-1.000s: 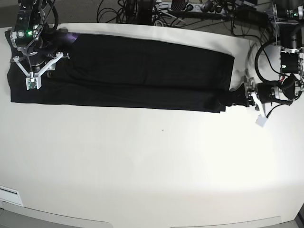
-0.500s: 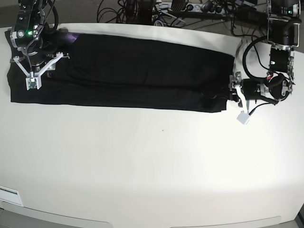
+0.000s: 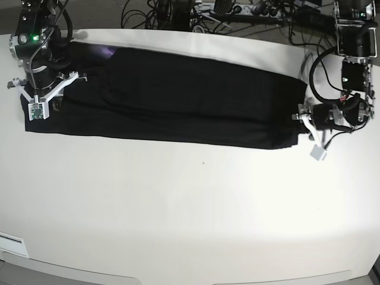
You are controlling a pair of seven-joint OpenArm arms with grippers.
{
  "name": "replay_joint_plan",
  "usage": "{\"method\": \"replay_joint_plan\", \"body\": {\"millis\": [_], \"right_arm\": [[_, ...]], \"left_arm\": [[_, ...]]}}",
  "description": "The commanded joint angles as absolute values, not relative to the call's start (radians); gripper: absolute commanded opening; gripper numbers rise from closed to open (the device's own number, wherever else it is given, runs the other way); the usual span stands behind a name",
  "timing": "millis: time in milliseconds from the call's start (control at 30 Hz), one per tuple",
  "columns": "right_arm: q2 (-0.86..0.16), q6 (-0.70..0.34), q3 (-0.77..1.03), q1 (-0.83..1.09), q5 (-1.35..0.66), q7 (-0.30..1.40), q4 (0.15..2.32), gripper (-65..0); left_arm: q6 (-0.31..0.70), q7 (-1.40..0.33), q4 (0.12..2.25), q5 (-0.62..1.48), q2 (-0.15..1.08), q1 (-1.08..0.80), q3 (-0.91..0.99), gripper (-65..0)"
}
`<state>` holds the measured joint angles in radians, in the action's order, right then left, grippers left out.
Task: Fold the T-shirt properly
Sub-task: 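Fold the strip end with the left gripper toward the right gripper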
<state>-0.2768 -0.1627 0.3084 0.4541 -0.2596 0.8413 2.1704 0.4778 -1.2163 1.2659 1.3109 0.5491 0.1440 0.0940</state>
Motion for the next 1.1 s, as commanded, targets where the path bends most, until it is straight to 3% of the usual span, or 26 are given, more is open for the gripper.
{"method": "replay_joint_plan", "body": {"millis": [0,67,133,333,533,800,1067], "right_arm": [[-0.289,-0.160,0.314,0.451,-0.261,0.822,2.208,-54.0],[-0.288,-0.160,0.314,0.452,-0.267,0.822,2.236,-57.5],[-0.288,-0.164,0.314,0.451,-0.316,0.822,2.238,-65.0],[-0.276,-0.335,0.314,0.459,-0.456,0.751,2.168,-65.0],[-0.271,-0.381,0.314,0.411,-0.456,0.728,1.971,-65.0],[-0.268,-0.447,0.314,0.385,-0.456,0.703,1.773,-65.0],[-0.263,-0.445,0.314,0.390,-0.456,0.719,1.765,-65.0]], "left_arm": [[0.477,-1.205,1.277,1.327,0.575,0.164,0.120,-65.0],[0.477,-1.204,1.277,1.313,0.594,0.164,0.142,-65.0],[0.477,-1.204,1.277,1.313,0.621,0.164,0.156,-65.0],[0.478,-1.226,1.277,1.356,0.694,0.164,0.160,-65.0],[0.513,-1.271,1.277,1.478,0.703,0.164,0.160,-65.0],[0.550,-1.301,1.277,1.484,0.686,0.165,0.160,-65.0],[0.522,-1.308,1.285,1.484,0.539,0.167,0.173,-65.0]]}}
